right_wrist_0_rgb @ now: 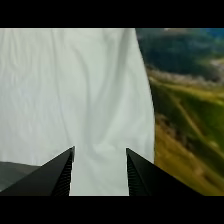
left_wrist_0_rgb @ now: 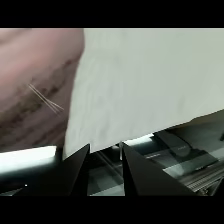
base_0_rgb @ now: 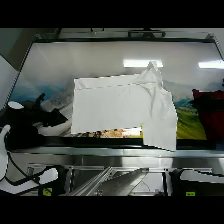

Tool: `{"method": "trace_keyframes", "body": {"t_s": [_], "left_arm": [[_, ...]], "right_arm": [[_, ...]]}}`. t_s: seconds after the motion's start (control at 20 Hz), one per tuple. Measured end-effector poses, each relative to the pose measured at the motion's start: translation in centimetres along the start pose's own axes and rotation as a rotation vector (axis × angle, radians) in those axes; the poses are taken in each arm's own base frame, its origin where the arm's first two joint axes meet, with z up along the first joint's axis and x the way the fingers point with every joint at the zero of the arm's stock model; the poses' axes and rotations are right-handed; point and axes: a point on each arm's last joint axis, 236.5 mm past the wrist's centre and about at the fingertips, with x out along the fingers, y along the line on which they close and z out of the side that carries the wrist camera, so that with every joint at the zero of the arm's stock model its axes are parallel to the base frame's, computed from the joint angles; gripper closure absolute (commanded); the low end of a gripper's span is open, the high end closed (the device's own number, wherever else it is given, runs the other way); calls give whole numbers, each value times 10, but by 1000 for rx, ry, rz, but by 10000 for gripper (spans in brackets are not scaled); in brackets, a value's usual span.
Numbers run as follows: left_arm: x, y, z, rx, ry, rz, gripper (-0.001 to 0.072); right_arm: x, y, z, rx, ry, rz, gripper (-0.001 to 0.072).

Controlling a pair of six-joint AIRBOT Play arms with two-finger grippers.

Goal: Fold the shirts.

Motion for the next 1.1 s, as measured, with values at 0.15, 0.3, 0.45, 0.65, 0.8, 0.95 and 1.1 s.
{"method": "trace_keyframes", "body": {"t_s": [0.15,0.3,0.45,0.65,0.8,0.95,1.1], "left_arm": [[22,11,-17,-25,4,23,493],[42,7,-22,15,-2,54,493],[56,-1,-25,72,1,78,494],[46,-12,-14,109,-11,74,462],[17,-19,-1,102,-37,45,372],[-1,-15,-1,66,-22,19,372],[-1,-6,-6,28,32,0,372]], "right_arm": [[1,-4,-5,5,6,1,338],[2,-5,-5,2,-1,4,336],[2,-5,-5,1,-3,4,335],[2,-5,-4,-1,-8,5,204],[2,-5,-4,-4,-8,4,206],[2,-6,-3,-5,-11,2,207],[2,-6,-3,-8,-13,0,208]]}}
